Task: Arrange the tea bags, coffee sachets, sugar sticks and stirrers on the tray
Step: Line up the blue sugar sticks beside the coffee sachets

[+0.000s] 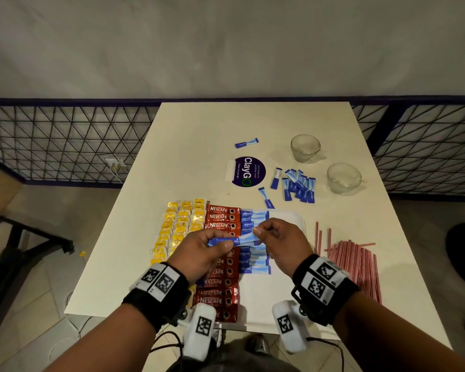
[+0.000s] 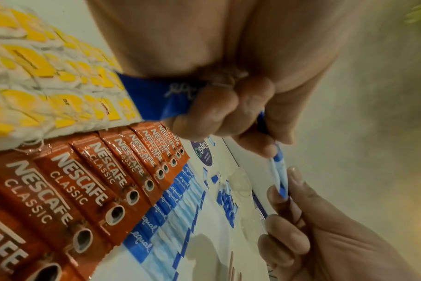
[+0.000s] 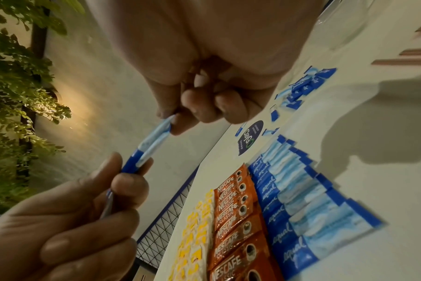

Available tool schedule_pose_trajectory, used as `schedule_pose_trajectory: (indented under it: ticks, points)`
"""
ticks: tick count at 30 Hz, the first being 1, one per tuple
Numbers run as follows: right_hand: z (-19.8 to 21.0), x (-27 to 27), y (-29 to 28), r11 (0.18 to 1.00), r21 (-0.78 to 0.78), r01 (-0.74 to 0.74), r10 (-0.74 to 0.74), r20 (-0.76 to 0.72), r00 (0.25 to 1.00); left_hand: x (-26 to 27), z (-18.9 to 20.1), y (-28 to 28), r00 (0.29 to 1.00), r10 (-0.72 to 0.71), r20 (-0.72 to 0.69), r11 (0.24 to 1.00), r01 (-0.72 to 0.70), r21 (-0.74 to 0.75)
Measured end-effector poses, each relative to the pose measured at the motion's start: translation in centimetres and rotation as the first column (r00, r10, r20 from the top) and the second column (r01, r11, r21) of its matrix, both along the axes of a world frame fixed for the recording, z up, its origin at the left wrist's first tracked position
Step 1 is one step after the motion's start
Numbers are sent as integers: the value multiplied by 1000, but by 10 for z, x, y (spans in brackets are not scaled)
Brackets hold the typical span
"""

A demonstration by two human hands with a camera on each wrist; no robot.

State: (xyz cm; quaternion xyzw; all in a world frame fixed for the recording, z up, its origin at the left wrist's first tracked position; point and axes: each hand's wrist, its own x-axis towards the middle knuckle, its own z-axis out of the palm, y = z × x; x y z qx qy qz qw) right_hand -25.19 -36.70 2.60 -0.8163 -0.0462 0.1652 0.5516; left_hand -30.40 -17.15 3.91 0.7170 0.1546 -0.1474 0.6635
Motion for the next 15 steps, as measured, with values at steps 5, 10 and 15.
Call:
schedule_pose_trajectory:
  ticks: [5,10,15]
  points:
    - [-2,3,-6,1000,20,19,-19,-15,1000,2,-6,-4,994,105,-12,994,-105,-22]
    - [-14,-1,-21,1000,-7,-14,13,-94,995,2,-15,4,982,187,-29,981,-186,46]
    - [-49,-7,-46,937,-318,-142,75,-215,974,-3,-27,27,964,264,-40,952,-253,174]
